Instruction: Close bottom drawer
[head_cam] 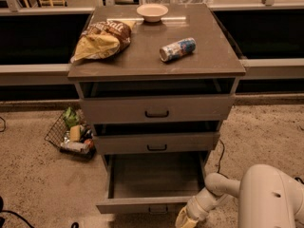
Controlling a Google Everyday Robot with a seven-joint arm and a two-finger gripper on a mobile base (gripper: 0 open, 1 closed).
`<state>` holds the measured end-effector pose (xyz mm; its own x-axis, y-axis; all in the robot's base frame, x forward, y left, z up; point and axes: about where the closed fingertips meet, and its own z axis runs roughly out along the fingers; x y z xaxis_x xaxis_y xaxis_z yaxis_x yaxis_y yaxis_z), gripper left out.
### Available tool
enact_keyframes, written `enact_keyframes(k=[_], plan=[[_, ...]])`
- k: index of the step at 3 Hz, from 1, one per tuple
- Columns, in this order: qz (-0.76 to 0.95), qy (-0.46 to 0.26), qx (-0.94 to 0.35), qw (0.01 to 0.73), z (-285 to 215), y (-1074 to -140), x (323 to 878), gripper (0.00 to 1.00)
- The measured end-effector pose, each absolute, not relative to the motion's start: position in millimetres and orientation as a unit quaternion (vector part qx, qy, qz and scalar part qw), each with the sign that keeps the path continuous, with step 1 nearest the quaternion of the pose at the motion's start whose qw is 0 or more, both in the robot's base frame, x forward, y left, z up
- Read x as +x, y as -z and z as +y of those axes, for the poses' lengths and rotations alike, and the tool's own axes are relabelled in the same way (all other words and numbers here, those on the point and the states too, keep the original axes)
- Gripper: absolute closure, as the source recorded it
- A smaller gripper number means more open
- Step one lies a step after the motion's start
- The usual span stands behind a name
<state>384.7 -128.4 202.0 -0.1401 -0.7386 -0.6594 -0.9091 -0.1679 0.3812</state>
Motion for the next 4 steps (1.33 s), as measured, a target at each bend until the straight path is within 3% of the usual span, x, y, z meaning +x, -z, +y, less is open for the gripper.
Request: enact_keyframes(k=[1,4], plan=[[0.637,-0.405,-0.647,0.105,-128.6,-201.6,385.1,1.0],[0.647,-0.29,-0.686,0.164,-153.0,-162.1,443.6,1.0]])
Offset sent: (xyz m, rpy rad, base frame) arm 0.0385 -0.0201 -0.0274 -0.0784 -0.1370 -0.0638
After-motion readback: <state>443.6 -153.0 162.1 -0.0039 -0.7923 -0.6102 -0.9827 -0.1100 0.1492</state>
